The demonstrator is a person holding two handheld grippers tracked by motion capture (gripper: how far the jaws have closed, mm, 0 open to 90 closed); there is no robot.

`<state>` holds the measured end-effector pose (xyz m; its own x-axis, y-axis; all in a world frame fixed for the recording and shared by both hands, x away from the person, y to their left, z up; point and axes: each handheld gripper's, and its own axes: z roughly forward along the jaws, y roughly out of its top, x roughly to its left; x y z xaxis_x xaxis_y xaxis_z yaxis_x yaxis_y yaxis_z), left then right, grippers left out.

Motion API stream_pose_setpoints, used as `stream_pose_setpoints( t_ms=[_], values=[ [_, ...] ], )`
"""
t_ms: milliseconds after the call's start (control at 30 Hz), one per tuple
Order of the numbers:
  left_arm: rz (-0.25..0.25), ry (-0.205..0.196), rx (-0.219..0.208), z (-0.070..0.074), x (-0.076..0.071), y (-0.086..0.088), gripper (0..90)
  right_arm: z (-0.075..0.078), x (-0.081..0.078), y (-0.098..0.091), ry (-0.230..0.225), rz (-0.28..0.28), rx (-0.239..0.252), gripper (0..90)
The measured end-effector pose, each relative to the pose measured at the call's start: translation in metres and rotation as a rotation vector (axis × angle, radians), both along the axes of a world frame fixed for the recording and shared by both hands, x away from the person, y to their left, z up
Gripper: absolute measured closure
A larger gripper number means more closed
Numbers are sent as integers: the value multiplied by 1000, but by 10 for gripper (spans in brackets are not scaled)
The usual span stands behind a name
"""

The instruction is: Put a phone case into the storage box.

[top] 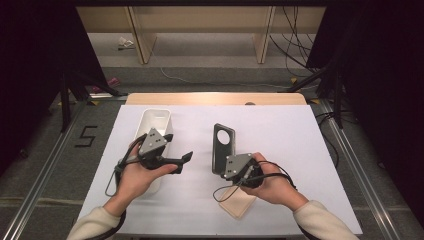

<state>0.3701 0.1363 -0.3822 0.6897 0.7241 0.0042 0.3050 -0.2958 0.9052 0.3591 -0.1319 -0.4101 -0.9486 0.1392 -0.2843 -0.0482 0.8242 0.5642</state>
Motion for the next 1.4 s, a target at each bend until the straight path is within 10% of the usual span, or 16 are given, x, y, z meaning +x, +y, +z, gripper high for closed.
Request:
stream_pose_setpoints(
  t_ms=[867,1400],
  values=[
    [75,338,29,4,90,-69,379,2,-8,9,-7,31,-16,887],
    [105,468,-22,-5,102,-71,575,2,-9,12,-27,38,-18,887]
  ],
)
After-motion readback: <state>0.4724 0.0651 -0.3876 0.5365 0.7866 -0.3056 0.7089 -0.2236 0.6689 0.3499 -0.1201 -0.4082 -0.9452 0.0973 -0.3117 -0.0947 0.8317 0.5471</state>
